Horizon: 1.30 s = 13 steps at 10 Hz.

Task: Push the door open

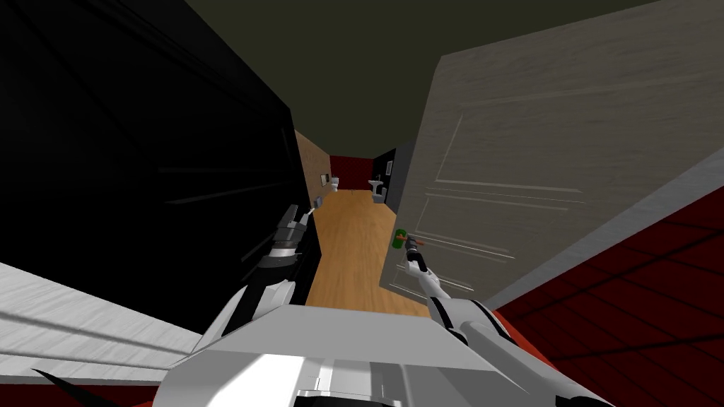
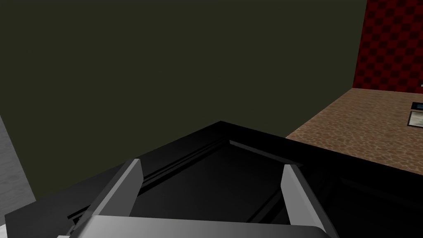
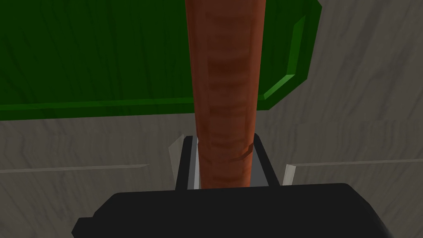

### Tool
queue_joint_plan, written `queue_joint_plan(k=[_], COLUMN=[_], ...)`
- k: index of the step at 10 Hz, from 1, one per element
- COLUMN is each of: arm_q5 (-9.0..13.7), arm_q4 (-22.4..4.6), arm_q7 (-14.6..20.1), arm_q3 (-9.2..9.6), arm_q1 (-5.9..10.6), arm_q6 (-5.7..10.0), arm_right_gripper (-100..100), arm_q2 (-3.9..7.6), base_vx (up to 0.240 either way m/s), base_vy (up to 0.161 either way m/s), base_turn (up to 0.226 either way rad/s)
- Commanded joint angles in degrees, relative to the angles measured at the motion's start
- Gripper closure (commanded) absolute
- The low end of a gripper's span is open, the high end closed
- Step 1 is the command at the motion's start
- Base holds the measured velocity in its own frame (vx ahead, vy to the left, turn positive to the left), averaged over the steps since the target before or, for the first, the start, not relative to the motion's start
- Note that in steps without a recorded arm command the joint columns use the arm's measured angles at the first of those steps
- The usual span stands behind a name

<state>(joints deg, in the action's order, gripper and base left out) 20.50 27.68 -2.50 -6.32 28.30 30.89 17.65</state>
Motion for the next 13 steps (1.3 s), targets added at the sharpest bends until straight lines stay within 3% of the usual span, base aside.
queue_joint_plan(k=[1, 5, 6, 8, 10, 11, 13], arm_q5=[0.3, 0.6, 0.6, 1.1, 1.1, 1.5, 1.7], arm_q4=[-0.9, -1.2, -0.8, -1.1, 0.9, -1.5, -1.6], arm_q7=[-0.1, -0.5, -0.4, -0.9, -0.9, -1.2, -1.3], arm_q3=[-0.85, -1.77, -1.53, -2.54, -2.54, -3.37, -3.75], arm_q1=[0.62, 0.49, 0.23, -0.04, -0.04, -0.25, -0.35], arm_q6=[0.55, 0.64, 0.52, 0.68, 0.68, 0.85, 0.92], arm_right_gripper=[100, 100, 100, 100, 100, 100, 100], arm_q2=[0.77, 1.22, 0.86, 1.44, 1.44, 1.94, 2.17], base_vx=[0.161, 0.11, 0.066, 0.148, 0.092, 0.167, 0.183], base_vy=[0.101, 0.029, 0.011, 0.027, 0.017, 0.005, 0.02], base_turn=[-0.072, -0.022, -0.012, -0.039, -0.029, -0.015, -0.038])
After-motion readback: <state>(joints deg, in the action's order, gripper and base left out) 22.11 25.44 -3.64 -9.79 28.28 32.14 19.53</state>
